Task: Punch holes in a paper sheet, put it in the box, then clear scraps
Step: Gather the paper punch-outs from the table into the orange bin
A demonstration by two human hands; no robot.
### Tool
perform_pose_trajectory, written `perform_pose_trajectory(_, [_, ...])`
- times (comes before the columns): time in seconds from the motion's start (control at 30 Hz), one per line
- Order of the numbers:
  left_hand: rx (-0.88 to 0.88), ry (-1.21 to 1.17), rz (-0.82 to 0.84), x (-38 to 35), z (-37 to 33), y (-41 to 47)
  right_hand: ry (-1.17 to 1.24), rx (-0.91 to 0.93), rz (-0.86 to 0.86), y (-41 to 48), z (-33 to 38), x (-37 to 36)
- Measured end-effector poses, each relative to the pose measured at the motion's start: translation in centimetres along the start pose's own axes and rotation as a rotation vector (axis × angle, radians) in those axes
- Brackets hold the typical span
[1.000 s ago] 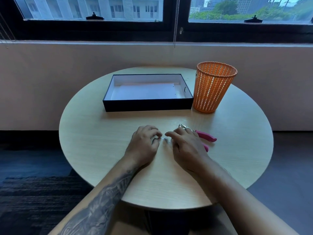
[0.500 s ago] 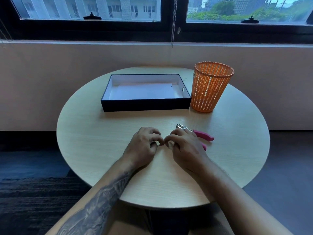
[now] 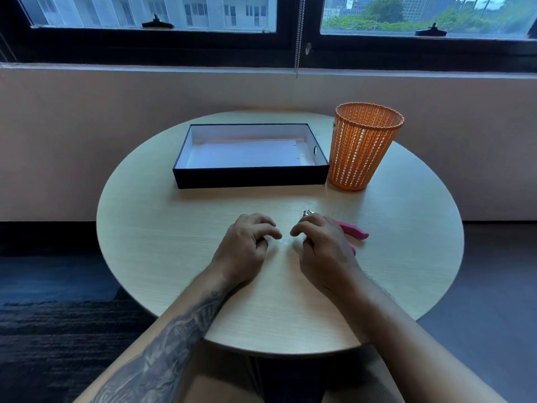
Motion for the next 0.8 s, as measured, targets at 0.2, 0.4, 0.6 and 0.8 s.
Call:
perform_pose_trajectory(0.2, [0.071,0.061,-0.073,0.6,0.4,0.1,-0.156,-0.099,-0.017,-0.2,-0.9,0.4])
perform_pose_trajectory(0.4, [-0.022,0.169,0.036,-0.6,-0.4,-0.1,-0.104,0.074,0.120,0.1,1.0,-0.8])
perform_pose_trajectory(0.6, [0.029,0.061,-0.029,-0.1,0.4,0.2,-0.213,-0.120,-0.059,-0.1,-2.8,2.9])
perform_pose_trajectory(0.8, [0.053,0.082,-0.039,-0.1,0.5,0.4,-0.182,-0.273,-0.074,-1.4,-4.6,4.2])
Point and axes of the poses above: each hand's wrist, its own y-axis towards the middle knuckle, its own x-axis out of the back of the hand, z = x × y, the point moved 9 cm from there along y, towards the middle knuckle, and after that the axes turned 11 degrees about x, right-handed, at the moved point
